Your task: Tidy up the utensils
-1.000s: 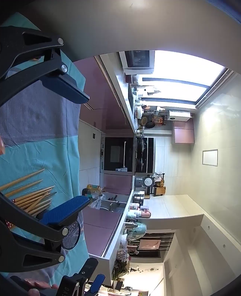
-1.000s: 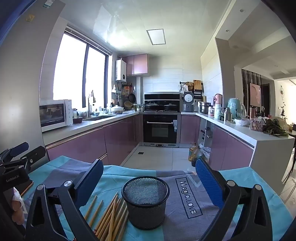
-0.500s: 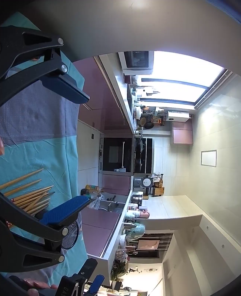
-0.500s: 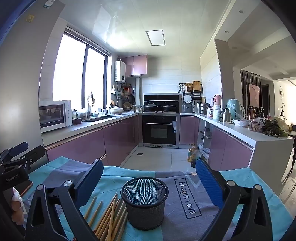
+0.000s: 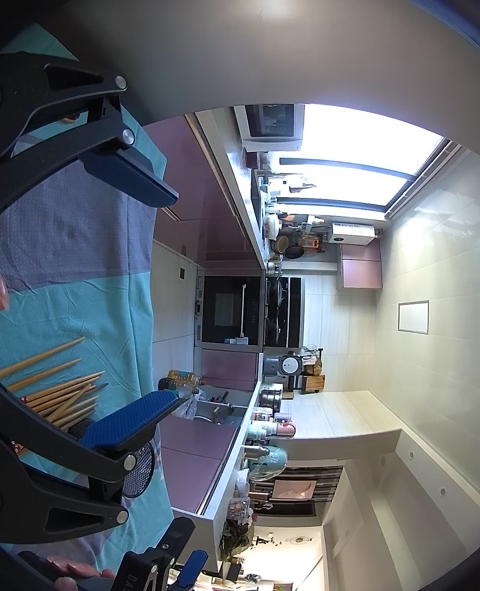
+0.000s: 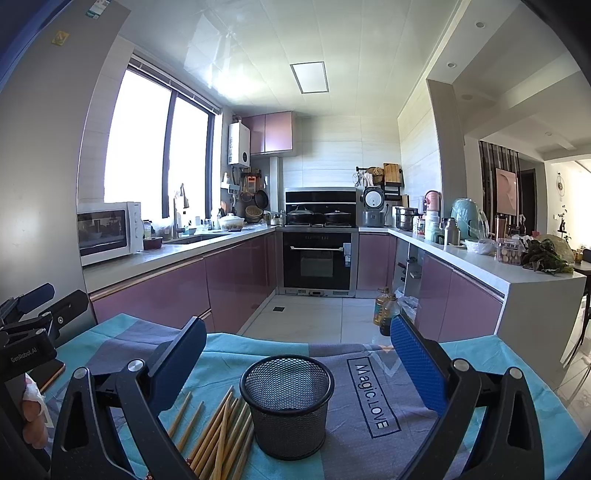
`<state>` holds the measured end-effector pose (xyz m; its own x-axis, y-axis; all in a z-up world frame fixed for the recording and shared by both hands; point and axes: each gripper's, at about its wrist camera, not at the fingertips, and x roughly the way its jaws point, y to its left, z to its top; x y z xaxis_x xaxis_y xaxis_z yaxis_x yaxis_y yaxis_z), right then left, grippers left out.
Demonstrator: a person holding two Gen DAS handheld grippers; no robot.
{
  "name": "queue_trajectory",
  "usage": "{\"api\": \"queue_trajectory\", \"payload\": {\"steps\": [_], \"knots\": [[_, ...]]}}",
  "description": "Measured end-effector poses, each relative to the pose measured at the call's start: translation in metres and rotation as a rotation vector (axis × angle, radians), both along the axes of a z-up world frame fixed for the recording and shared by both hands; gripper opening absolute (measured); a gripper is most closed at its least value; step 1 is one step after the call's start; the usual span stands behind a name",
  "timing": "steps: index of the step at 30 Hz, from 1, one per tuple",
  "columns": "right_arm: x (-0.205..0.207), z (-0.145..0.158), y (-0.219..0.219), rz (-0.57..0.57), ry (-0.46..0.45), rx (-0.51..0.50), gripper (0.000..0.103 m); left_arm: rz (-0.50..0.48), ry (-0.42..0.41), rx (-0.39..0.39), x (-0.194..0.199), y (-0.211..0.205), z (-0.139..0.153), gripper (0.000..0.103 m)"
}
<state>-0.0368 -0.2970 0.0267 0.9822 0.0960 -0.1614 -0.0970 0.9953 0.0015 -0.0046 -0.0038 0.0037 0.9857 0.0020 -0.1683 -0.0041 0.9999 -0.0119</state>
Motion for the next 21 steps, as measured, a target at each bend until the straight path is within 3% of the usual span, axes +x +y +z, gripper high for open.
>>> {"api": "queue_trajectory", "payload": {"steps": [21], "knots": [[0.0014, 0.002, 0.0006, 0.0, -0.001, 0.003, 0.097, 0.004, -0.005, 0.002, 0.0008, -0.0011, 0.0011, 0.098]]}}
